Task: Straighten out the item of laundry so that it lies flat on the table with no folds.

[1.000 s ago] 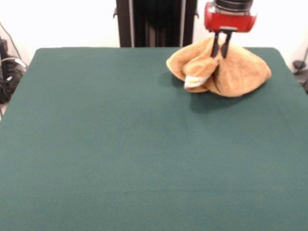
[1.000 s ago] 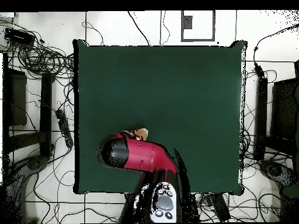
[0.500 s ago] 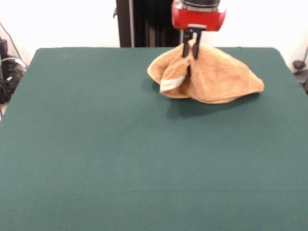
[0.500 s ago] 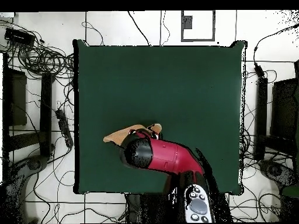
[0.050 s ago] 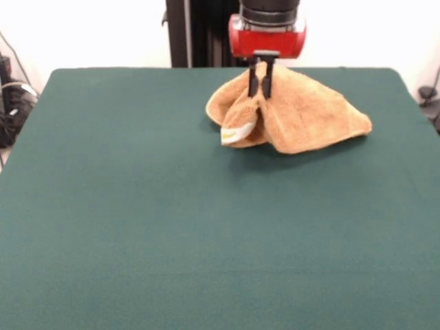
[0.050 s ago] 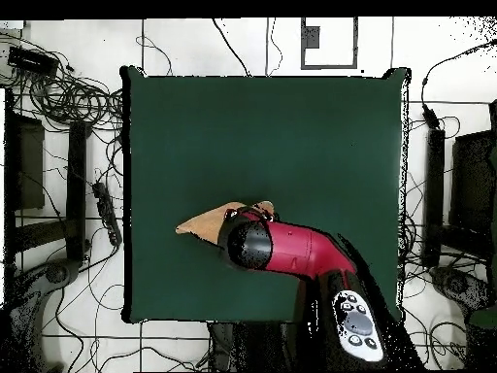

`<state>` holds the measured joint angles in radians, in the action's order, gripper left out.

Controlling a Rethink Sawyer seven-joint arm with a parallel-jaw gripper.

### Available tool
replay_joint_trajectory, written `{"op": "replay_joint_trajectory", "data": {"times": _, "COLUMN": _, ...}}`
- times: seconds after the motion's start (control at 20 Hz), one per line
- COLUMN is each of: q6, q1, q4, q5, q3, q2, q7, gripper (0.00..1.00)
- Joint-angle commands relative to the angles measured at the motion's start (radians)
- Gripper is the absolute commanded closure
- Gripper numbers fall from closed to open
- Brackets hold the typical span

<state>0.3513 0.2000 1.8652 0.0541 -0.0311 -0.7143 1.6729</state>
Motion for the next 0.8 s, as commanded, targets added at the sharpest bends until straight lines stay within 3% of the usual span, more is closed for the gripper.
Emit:
{"op": "replay_joint_trajectory", "data": {"times": 0.05, "q6": -0.005, "q1": 0.027, "q4": -0.084, "q5": 0.065, "q3": -0.19, "q2": 0.059, "q7": -0.048, "gripper": 1.0}}
{"op": "replay_joint_trajectory", "data": {"times": 0.5, "q6": 0.132, "q1": 0.044, "q4": -0.212, "q5": 0.09, "q3": -0.222, "q2": 0.072, "q7": -0.062, "gripper": 1.0}}
{"op": "replay_joint_trajectory", "data": {"times": 0.8, "q6": 0.144, "q1": 0.055, "q4": -0.235, "q5": 0.101, "q3": -0.242, "q2": 0.081, "q7": -0.052, "gripper": 1.0}}
